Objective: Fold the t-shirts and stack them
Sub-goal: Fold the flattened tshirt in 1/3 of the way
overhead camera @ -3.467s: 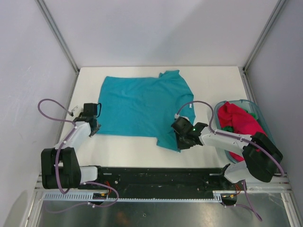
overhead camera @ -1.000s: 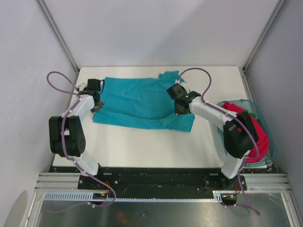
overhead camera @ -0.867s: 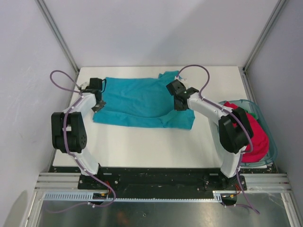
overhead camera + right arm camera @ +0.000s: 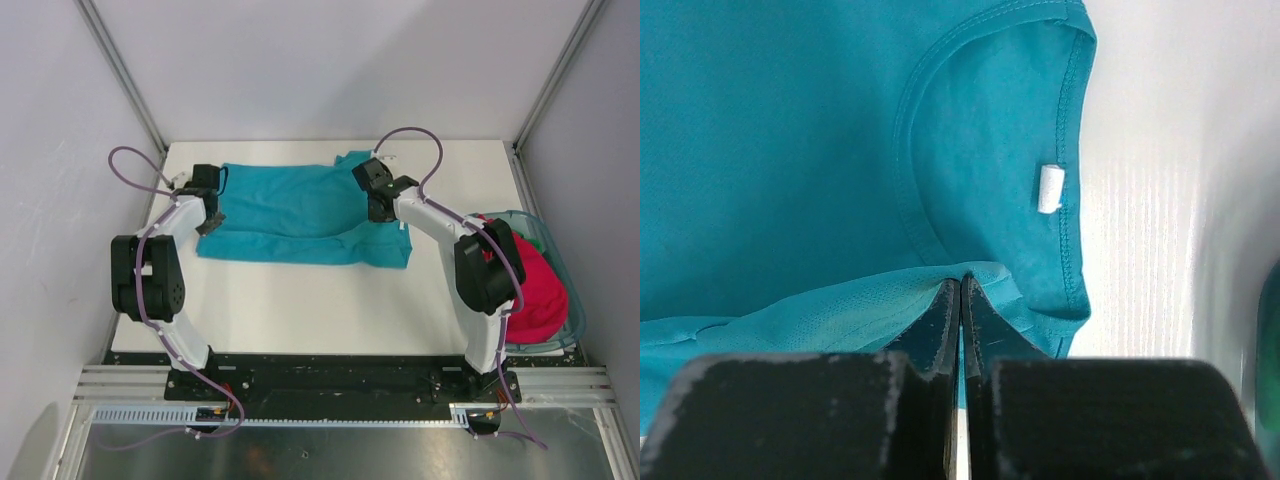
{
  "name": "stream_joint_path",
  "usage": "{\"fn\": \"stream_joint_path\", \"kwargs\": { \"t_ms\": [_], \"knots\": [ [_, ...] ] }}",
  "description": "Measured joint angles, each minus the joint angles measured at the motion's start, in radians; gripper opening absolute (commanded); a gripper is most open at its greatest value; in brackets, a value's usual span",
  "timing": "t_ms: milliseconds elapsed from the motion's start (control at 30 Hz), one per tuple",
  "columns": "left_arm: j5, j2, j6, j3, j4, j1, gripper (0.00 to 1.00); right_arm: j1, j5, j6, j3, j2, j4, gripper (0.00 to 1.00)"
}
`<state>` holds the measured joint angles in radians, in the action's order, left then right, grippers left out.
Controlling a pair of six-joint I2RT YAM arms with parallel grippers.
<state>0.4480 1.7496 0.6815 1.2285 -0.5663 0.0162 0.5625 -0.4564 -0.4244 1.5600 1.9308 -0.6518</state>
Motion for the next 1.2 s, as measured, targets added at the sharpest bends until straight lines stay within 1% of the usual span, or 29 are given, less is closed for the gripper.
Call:
{"fn": "stream_joint_path", "kwargs": {
  "t_ms": [267,533,833,1100,1167,1200],
  "knots": [
    [0.005,0.002,0.000,0.008,0.002,-0.006,0.00,-0.016,0.001,0.000,0.000,0.003,0.023,0.00],
    [0.004,0.037,0.001,0.039,0.004,-0.006,0.00,-0.018,0.002,0.001,0.000,0.021,0.040,0.00],
    [0.003,0.062,0.002,0.045,0.003,-0.046,0.00,-0.029,0.003,0.008,0.005,0.056,0.044,0.00],
    [-0.008,0.084,0.000,0.077,0.006,-0.049,0.00,-0.038,0.010,0.011,0.021,0.064,0.055,0.00],
    [-0.011,0.091,0.000,0.077,0.006,-0.049,0.03,-0.039,0.011,0.011,0.027,0.070,0.059,0.00],
    [-0.013,0.095,-0.001,0.077,0.007,-0.049,0.06,-0.040,0.013,0.011,0.030,0.074,0.060,0.01]
  ]
}}
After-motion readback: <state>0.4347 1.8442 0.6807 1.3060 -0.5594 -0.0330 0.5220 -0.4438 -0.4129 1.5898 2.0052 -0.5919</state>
